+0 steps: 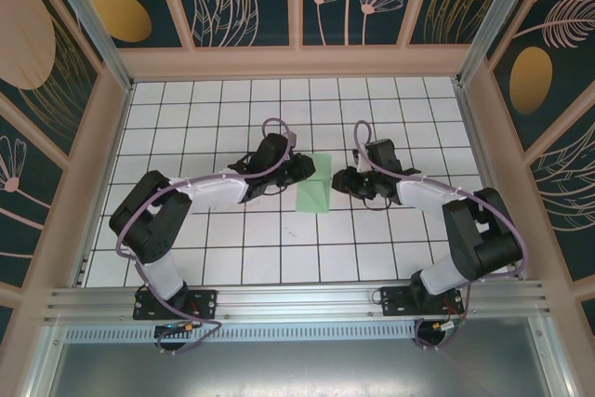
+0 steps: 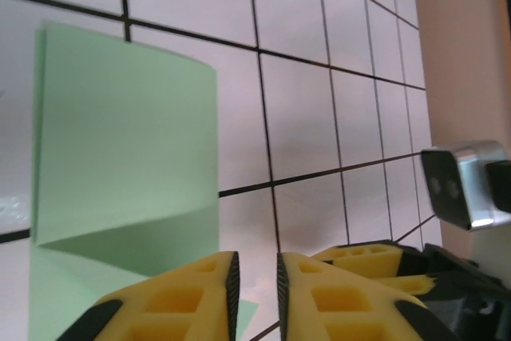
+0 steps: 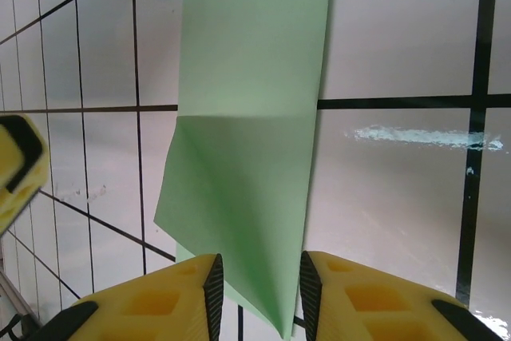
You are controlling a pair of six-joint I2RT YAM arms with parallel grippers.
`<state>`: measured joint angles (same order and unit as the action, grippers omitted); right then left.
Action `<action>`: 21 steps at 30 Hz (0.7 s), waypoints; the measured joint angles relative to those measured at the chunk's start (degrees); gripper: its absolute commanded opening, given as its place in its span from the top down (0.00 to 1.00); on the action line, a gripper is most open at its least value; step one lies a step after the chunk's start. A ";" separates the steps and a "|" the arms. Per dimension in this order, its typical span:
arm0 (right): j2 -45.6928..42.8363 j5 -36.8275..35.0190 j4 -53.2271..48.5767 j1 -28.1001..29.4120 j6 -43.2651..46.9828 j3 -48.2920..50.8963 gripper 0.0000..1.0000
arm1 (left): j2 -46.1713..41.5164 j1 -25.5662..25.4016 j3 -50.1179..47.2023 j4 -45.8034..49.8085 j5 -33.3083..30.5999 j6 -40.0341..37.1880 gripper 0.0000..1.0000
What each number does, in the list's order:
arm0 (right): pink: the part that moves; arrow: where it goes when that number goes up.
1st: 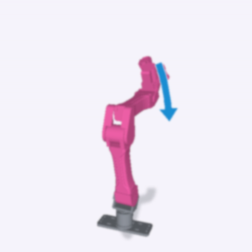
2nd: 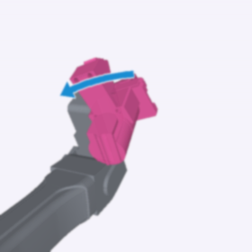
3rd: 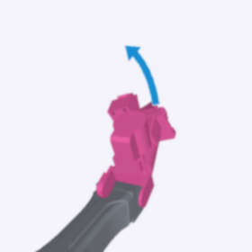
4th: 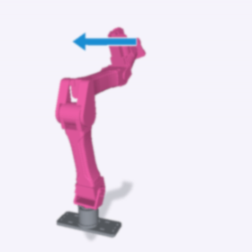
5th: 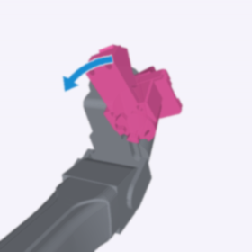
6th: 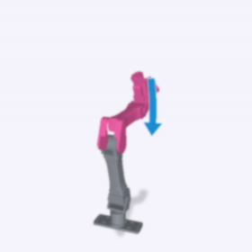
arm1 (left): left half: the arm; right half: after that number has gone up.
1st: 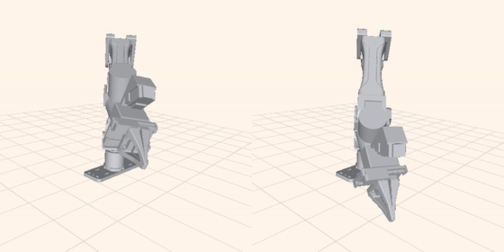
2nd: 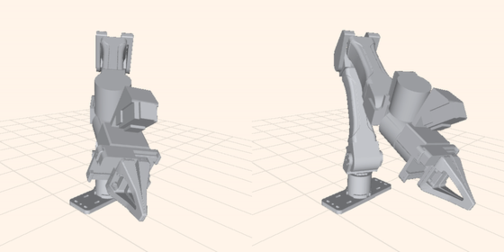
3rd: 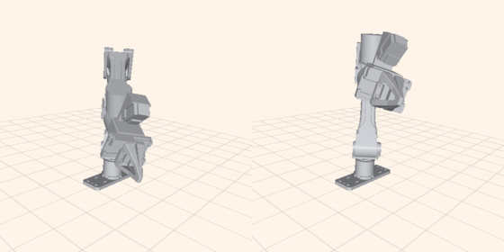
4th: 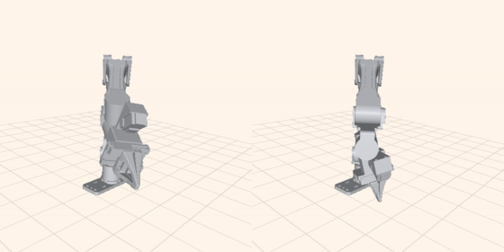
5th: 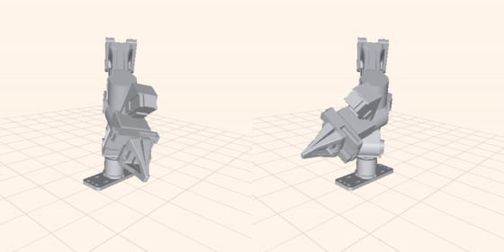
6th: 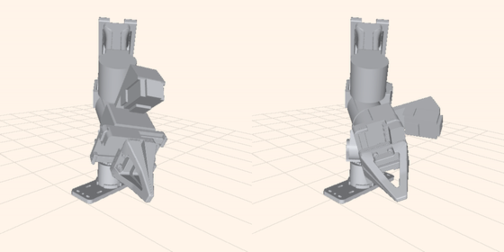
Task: Fold a paper plane with a square sheet of paper (pick it up from the middle)
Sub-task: Fold the triangle a second time at the center of the table.
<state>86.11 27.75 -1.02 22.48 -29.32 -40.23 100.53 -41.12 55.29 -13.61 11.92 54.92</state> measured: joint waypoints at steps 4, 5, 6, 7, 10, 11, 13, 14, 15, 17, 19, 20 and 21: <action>-0.11 -0.76 0.87 0.00 -0.02 0.00 0.66 | 0.00 0.00 -2.95 0.09 0.39 0.90 0.87; -0.28 -1.18 0.92 0.00 -0.02 0.07 0.66 | 0.00 0.00 -3.45 0.07 0.90 0.98 0.87; -0.85 -1.81 1.29 0.00 -0.02 0.44 0.67 | 0.00 0.00 -3.78 0.09 1.25 1.07 0.87; -1.84 -2.49 1.51 0.00 0.00 0.96 0.67 | 0.00 0.00 -3.96 0.07 1.46 1.11 0.88; -7.04 -4.87 1.66 0.00 0.04 2.73 0.66 | -0.07 0.00 -4.83 -1.64 1.73 1.40 0.88; -9.29 -5.97 1.64 0.00 0.13 3.02 0.65 | -0.33 0.00 -5.51 -2.60 1.70 1.55 0.89; -13.29 -8.24 1.75 -0.02 0.46 3.04 0.61 | -1.31 0.00 -6.80 -3.39 1.38 1.60 0.88; -15.37 -9.25 2.10 -0.07 0.66 3.15 0.58 | -1.95 0.00 -7.23 -3.80 1.07 1.60 0.88; -17.49 -10.36 2.47 -0.13 0.90 3.41 0.56 | -2.64 0.00 -7.50 -4.33 0.83 1.55 0.88; -20.87 -12.02 3.28 -0.37 1.49 4.09 0.55 | -4.00 0.00 -7.67 -5.40 -0.02 1.25 0.85; -23.04 -13.14 3.96 -0.83 1.97 4.74 0.51 | -5.75 0.00 -7.74 -6.34 -1.33 0.48 0.83; -23.63 -13.35 4.35 -1.31 1.75 5.07 0.37 | -6.73 -0.02 -7.80 -6.71 -2.12 0.02 0.81; -23.85 -13.46 4.76 -1.68 1.60 5.31 0.36 | -7.58 0.00 -7.93 -7.02 -2.89 -0.39 0.78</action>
<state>62.26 14.28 3.75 20.80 -27.73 -34.92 92.95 -41.12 47.35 -20.62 9.04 54.52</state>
